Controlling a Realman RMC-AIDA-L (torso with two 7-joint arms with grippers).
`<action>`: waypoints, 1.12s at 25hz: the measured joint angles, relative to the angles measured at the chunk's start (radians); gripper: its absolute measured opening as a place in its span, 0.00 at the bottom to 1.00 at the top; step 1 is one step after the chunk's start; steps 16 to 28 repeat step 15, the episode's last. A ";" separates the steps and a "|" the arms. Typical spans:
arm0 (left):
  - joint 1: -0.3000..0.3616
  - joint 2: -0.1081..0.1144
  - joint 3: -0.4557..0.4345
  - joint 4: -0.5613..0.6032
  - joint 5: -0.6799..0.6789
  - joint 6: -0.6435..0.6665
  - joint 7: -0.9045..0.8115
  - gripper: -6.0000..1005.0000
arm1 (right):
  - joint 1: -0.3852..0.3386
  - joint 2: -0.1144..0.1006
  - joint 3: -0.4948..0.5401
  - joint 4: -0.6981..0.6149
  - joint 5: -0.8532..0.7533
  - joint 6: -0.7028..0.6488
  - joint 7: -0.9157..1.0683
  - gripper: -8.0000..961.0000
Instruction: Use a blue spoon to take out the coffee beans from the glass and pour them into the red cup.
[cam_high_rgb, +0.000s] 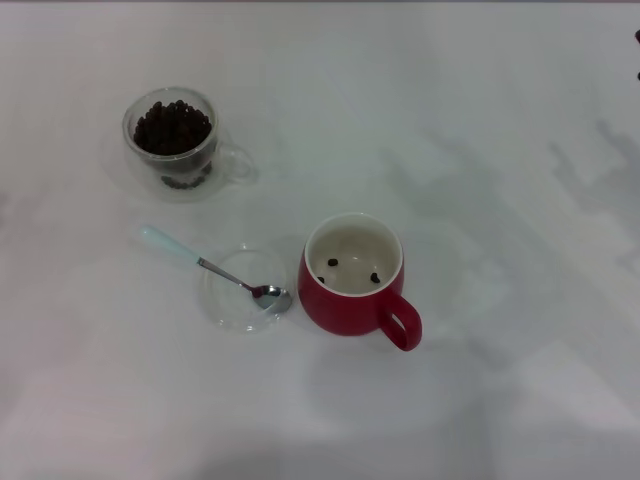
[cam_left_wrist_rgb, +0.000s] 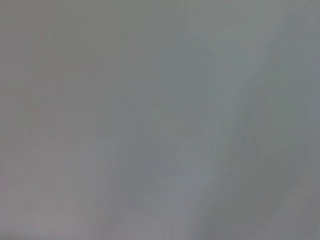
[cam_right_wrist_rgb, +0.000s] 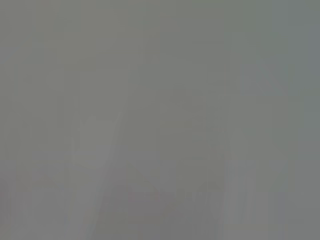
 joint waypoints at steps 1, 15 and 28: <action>0.000 0.000 0.000 0.000 0.000 0.000 0.000 0.88 | -0.003 0.000 0.006 0.000 0.000 0.000 0.007 0.73; 0.016 -0.055 -0.004 0.080 -0.326 -0.246 0.385 0.88 | -0.024 0.002 0.022 -0.009 0.008 0.014 0.031 0.72; 0.016 -0.055 -0.004 0.080 -0.326 -0.246 0.385 0.88 | -0.024 0.002 0.022 -0.009 0.008 0.014 0.031 0.72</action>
